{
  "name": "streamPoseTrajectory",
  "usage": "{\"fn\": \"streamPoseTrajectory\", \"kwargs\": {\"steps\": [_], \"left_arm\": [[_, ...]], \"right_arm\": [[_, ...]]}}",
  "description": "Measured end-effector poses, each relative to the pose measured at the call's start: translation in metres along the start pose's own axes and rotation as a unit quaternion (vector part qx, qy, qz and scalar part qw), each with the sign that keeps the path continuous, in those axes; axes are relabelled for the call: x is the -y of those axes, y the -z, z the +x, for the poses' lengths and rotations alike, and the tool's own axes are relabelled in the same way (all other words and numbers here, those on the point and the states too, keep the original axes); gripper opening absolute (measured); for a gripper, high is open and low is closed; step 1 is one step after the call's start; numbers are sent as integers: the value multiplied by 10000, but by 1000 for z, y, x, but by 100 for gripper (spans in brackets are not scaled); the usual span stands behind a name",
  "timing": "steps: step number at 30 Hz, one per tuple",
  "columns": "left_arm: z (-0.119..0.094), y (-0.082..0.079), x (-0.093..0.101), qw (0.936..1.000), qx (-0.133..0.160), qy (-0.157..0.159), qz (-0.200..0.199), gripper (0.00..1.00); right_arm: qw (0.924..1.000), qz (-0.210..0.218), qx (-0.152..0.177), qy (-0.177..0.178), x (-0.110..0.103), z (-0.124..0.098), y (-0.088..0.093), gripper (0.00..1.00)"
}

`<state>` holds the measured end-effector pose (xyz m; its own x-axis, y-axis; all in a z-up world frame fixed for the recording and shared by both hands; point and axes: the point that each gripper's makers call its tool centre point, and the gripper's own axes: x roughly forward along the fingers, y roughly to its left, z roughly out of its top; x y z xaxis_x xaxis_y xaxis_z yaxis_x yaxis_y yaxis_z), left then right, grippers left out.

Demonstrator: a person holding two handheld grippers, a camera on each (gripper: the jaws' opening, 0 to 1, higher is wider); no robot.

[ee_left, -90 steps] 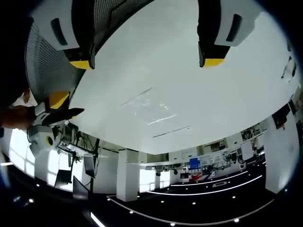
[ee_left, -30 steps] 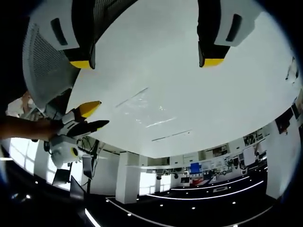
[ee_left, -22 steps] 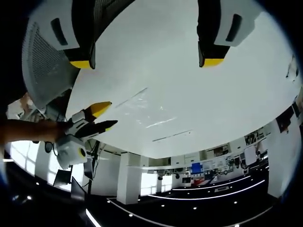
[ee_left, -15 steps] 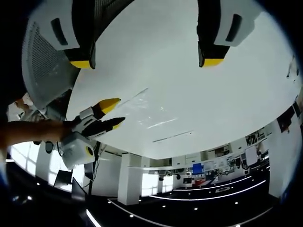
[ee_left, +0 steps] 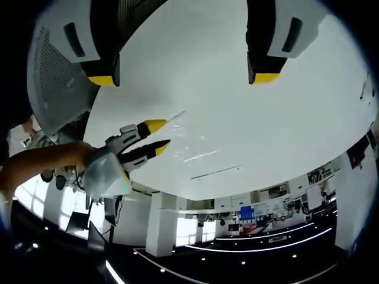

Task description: Open the resealable bag by pulling the two sides of the seal apart until the entire bag opening is separated and visibly accessible.

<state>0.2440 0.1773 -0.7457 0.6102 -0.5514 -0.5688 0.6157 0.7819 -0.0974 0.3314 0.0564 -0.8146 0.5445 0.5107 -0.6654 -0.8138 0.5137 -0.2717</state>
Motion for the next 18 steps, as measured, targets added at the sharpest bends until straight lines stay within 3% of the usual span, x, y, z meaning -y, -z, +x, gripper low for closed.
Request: {"fn": "streamPoseTrajectory", "kwargs": {"steps": [5,10,11,13,18], "left_arm": [[1,0,-1,10000,-25,31,19,87],[2,0,-1,10000,-43,43,68,87],[3,0,-1,10000,-45,64,54,87],[4,0,0,9999,-50,88,18,87],[5,2,2,9999,-102,110,21,87]], "right_arm": [[9999,-96,-41,-35,1,9,1,24],[9993,-301,-214,-85,0,20,10,21],[9985,-384,-376,-47,1,21,16,21],[9987,-378,-336,-40,2,25,16,20],[9960,-818,-364,-57,-1,29,15,19]]}}
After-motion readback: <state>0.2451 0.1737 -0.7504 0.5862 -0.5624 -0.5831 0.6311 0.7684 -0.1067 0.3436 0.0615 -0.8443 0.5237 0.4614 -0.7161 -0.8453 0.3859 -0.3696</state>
